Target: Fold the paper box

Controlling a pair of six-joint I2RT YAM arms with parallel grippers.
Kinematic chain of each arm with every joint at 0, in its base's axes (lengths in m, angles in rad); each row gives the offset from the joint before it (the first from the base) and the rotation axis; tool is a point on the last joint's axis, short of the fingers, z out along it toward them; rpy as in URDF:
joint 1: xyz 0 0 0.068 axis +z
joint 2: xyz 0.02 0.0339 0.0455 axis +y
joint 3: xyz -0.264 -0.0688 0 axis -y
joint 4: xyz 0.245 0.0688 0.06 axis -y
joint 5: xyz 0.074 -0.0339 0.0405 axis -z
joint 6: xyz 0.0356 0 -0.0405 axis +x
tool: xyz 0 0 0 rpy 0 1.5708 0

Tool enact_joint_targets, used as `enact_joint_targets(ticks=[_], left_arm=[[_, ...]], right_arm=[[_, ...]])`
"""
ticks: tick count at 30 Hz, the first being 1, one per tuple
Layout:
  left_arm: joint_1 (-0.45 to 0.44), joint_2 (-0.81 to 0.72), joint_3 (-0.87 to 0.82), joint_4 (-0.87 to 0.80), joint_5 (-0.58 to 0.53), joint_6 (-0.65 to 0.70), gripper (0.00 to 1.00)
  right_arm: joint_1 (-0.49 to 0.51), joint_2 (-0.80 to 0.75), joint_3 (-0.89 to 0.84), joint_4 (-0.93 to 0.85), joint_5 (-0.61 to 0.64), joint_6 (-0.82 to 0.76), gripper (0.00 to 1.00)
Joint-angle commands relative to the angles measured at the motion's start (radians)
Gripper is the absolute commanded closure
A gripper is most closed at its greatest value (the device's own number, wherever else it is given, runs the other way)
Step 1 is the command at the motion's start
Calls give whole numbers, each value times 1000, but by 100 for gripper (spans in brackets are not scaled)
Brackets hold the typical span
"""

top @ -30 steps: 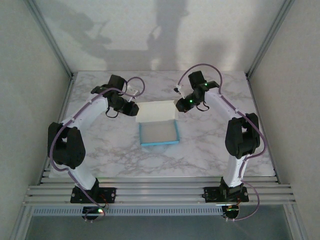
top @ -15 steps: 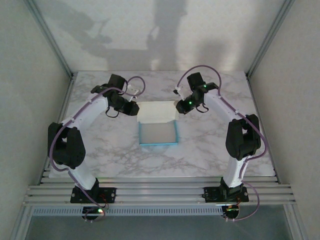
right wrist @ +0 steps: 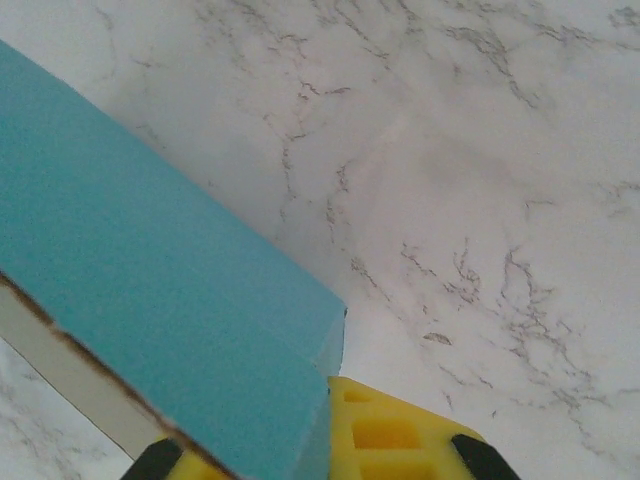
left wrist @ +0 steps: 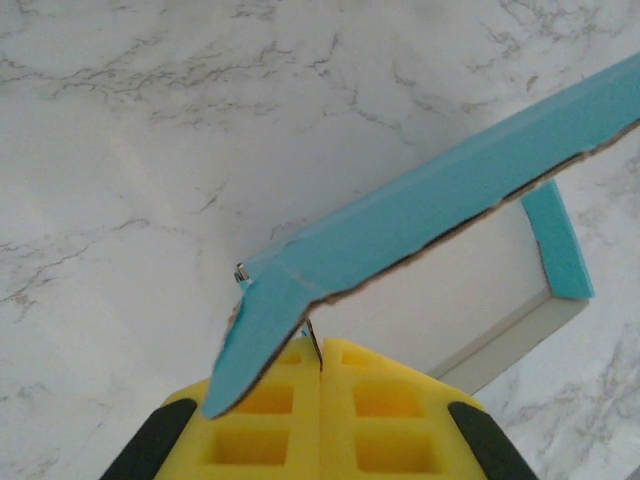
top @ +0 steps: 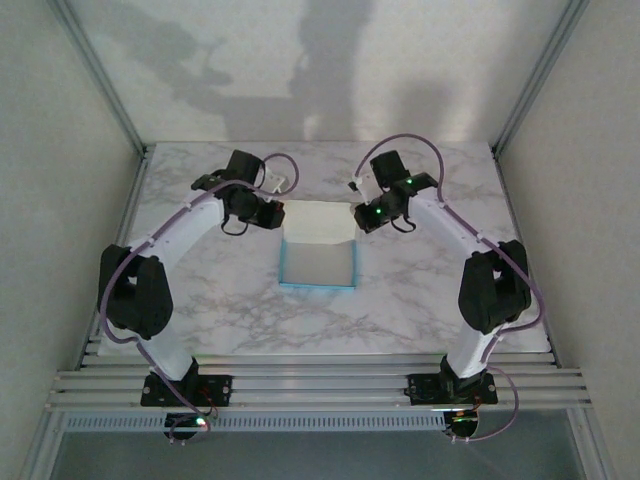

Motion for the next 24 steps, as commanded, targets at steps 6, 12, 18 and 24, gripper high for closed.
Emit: enact_joint_targets(ticks=[6,12,18,24], left_arm=[[-54,-85,-107,164,-69,-111,96],[-88,-126,-160,214,-126,-137,96],[-128,-153,-217,276,-156,-190,96],[-160,-185,-288,345,-180,-254,96]], right_arm=[[69,-53,-34,109,169,207,96],[85,-63,-65,153,241,322,98],[95,-95,-135,214,306,455,100],[106,-141,-221,305,335,532,100]])
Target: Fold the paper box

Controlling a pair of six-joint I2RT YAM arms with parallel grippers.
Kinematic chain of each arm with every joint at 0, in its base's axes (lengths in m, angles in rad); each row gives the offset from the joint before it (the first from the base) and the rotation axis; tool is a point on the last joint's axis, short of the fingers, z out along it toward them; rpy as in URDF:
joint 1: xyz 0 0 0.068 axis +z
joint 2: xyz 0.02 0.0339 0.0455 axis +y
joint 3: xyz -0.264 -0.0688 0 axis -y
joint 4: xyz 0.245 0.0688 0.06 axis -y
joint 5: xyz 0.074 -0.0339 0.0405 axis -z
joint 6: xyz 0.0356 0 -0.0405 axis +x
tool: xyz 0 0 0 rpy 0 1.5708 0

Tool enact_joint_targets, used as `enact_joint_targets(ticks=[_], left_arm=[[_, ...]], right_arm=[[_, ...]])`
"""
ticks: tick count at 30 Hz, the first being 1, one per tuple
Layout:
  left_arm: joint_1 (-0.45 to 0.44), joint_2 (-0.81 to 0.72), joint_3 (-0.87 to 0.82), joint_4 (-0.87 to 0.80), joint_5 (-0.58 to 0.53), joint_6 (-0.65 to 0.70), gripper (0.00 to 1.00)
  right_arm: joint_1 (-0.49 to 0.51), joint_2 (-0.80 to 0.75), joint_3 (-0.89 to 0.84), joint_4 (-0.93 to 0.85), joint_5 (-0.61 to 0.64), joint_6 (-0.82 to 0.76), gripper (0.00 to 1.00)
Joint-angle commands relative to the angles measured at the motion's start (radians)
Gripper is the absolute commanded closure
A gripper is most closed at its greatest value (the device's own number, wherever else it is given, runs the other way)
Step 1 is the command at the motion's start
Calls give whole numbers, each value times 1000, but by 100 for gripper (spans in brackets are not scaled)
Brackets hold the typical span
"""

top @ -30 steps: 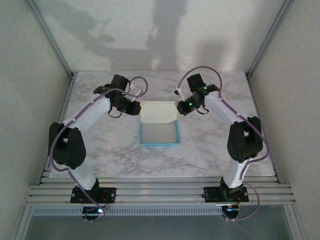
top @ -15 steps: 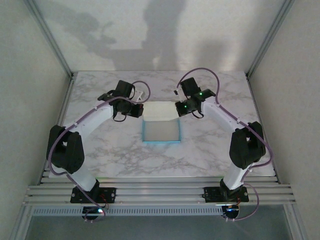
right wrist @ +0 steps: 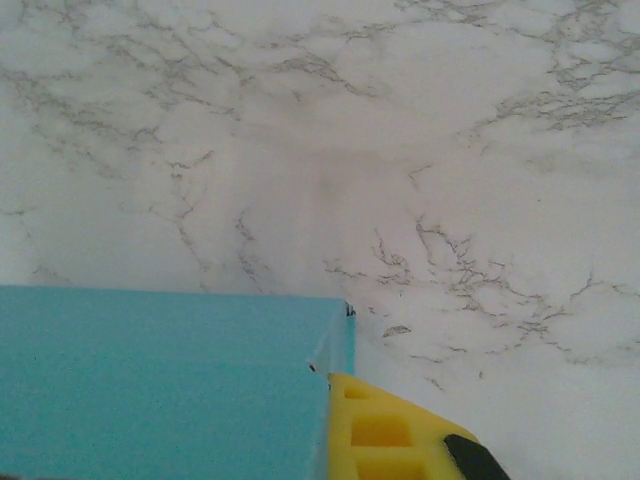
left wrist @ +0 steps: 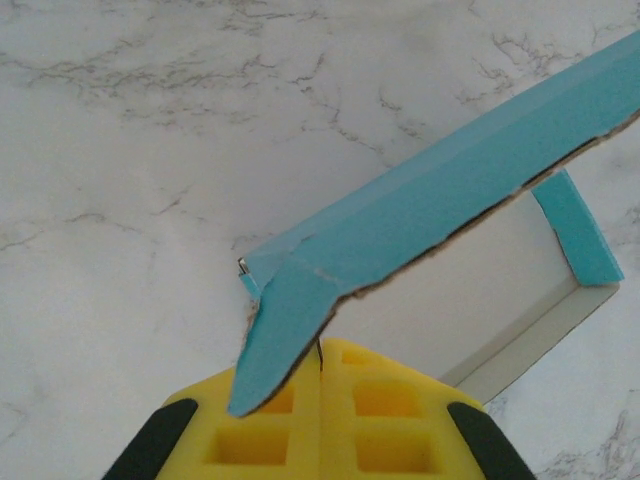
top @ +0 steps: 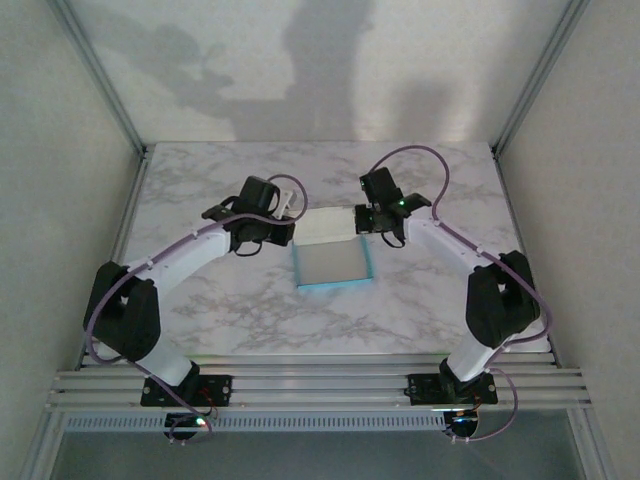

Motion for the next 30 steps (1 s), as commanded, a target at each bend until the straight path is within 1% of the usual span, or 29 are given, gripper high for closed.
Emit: enact_joint_targets(ticks=[1,8,13,16,21,25,30], left_arm=[[-28,-51,-38,75,-31,-56,96],[-74,-132,-168,178,-87,-118,96],[-121,-195,-278,266,-152,-164,96],[-142,-222,-340,325,-156,-209,95],[-186,-238,-401,397,-172,-283,95],[-214,-247,-439,443,-194,-339,95],[-237,-267,-491,462,-229,-365,95]], right_arm=[[25,-56,-50,99,34,78,100],[45,-151,-219,249,66,109,100],[63,-206,-348,358,101,108,100],[73,-235,-417,426,118,108,100],[91,-269,-489,498,131,126,100],[109,-275,-517,512,151,130,100],[113,-286,-568,543,143,140,100]])
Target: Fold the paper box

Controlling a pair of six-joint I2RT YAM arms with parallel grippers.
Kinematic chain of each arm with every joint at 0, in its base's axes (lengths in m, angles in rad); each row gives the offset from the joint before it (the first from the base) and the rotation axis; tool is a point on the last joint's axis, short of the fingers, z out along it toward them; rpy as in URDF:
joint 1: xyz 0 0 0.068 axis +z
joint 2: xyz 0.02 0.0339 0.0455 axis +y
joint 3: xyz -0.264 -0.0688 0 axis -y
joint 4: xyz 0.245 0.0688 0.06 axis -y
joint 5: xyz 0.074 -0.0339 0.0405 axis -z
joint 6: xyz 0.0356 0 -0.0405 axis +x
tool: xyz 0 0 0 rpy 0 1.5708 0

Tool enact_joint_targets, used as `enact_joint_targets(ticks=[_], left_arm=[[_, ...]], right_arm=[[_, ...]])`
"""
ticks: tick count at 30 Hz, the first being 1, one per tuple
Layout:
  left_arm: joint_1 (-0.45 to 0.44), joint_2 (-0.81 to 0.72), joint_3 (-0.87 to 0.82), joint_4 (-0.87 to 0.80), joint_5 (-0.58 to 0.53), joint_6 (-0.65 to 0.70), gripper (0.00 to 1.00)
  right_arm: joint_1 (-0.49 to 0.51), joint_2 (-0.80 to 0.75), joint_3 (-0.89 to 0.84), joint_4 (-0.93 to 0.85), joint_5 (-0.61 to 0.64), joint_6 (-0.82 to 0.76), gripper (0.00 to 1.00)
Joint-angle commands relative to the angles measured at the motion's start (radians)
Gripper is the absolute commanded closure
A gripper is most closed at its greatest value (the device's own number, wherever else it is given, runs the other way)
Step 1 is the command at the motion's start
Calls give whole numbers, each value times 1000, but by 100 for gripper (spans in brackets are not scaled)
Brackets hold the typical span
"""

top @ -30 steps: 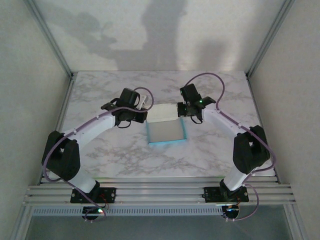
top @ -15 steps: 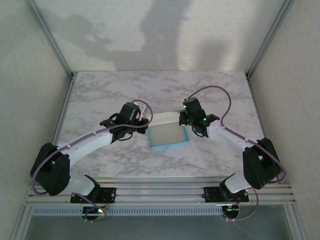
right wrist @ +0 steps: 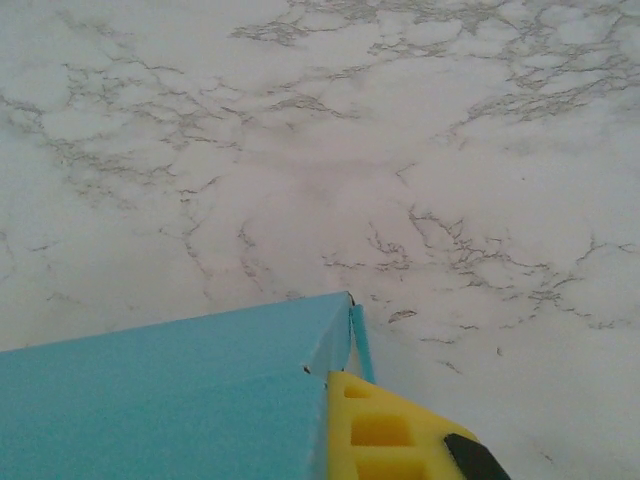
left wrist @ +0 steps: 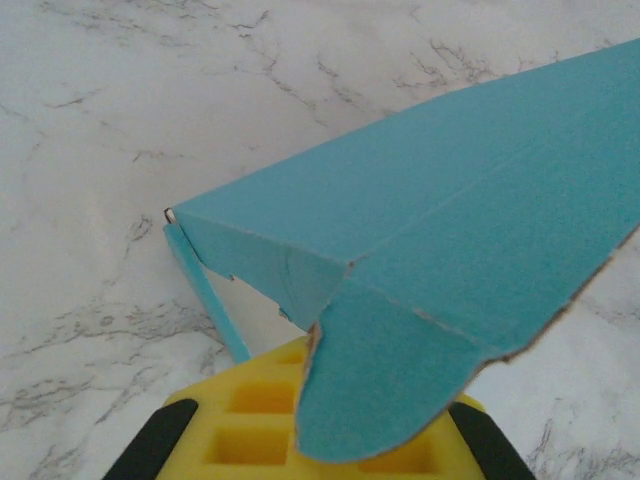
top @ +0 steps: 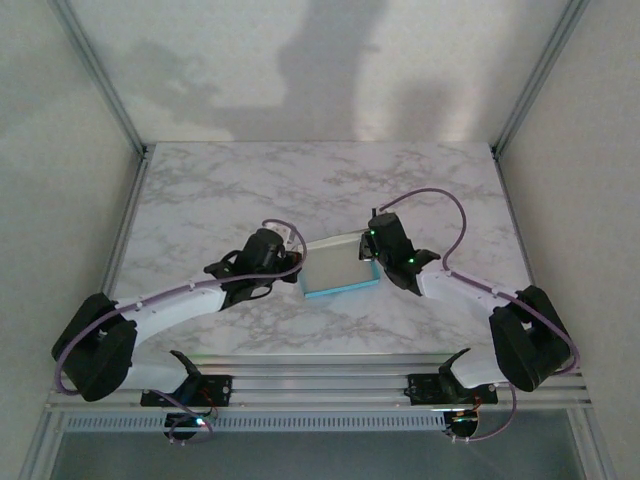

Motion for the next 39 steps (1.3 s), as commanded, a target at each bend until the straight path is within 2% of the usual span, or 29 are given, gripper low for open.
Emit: enact_joint_targets(ticks=[1,16,20,23,30,35,39], left_arm=[[-18,-31,-45,33,-36,-46,95],[-55,-61,-146,84,-61,-78,94],[-60,-73,-154,77,-58,-84,91],[-61,-105,-166,79,-23,-83,84],[-63,-302,-240,95,176,-44,55],[-61,-441,-245,46,164,-48,47],[-28,-411,-183,47,154,-91,47]], right_arm=[[19,-23,-54,19,-15,29,100],[25,-113,-256,168,-60,-15,100],[24,-132,-336,236,-72,-51,100],[24,-131,-386,280,-75,-67,100],[24,-92,-436,366,-68,-80,100],[24,-73,-458,411,-84,-81,100],[25,-81,-465,414,-92,-92,98]])
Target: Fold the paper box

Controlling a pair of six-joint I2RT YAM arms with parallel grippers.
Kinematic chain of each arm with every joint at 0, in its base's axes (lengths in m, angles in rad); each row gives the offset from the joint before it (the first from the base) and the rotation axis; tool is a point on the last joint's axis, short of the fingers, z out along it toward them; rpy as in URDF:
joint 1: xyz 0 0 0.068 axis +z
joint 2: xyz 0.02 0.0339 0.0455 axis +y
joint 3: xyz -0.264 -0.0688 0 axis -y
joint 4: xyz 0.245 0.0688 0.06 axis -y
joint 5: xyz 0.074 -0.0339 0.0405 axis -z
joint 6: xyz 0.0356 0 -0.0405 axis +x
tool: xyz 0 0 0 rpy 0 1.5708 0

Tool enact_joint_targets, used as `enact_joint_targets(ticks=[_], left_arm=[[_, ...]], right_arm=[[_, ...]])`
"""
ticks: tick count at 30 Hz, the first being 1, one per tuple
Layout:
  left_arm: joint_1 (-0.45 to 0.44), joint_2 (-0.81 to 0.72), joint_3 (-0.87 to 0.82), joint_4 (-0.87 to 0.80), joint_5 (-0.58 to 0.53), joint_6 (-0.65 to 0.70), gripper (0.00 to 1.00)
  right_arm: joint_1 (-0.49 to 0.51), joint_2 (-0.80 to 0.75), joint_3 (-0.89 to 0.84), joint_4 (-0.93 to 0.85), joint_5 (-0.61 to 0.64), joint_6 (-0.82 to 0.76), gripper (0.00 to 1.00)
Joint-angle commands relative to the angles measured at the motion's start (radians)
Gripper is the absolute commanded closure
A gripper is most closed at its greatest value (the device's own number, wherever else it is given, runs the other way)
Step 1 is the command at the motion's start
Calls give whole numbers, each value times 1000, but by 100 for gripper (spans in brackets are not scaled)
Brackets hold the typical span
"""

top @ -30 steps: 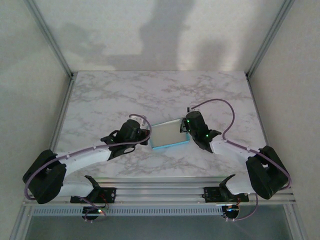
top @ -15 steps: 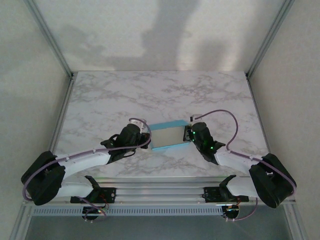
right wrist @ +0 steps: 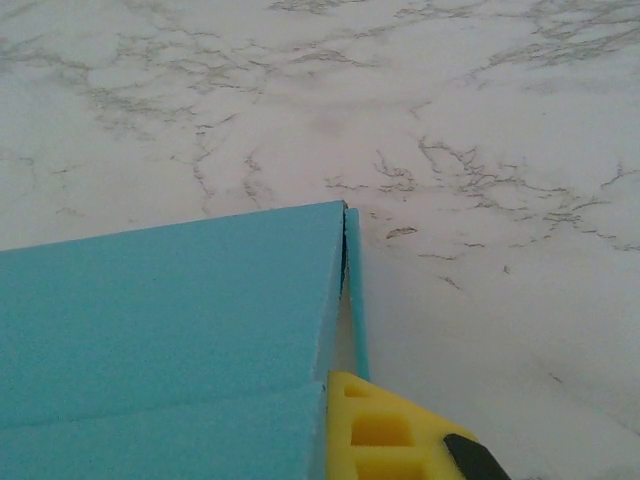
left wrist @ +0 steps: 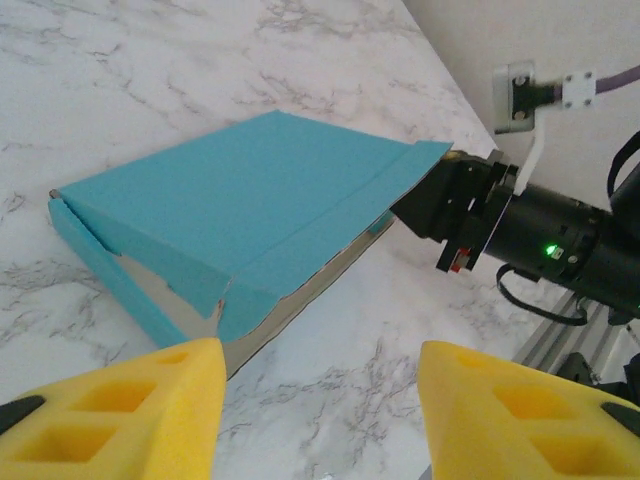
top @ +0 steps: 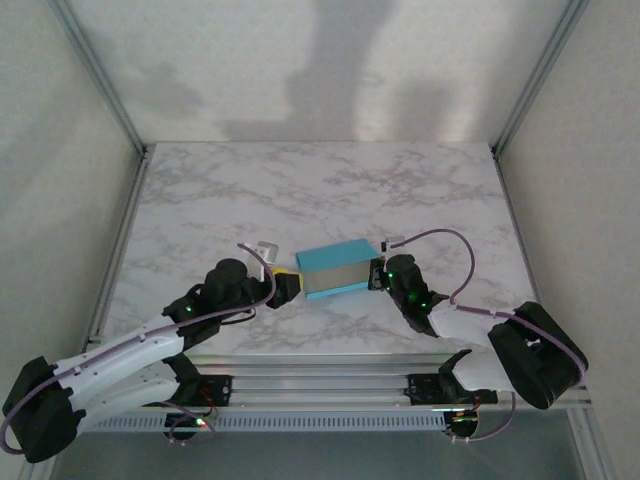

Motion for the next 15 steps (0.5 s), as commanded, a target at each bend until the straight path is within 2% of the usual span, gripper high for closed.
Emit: enact_joint_targets(ticks=[1,4,8,15], left_arm=[[28,57,66,-12,30,-33,47],[47,153,127,5,49,-43,49],[88,291,201,76,141,-49,50],[93,537,290,104,208,-27,57]], right_arm=[[8,10,-39,-78,-49,-18,96],[8,-21,-46,-94,-59,-23,90],[7,-62,-57,-132,-69,-25,83],[9,-223,-72,-284,-106,26,52]])
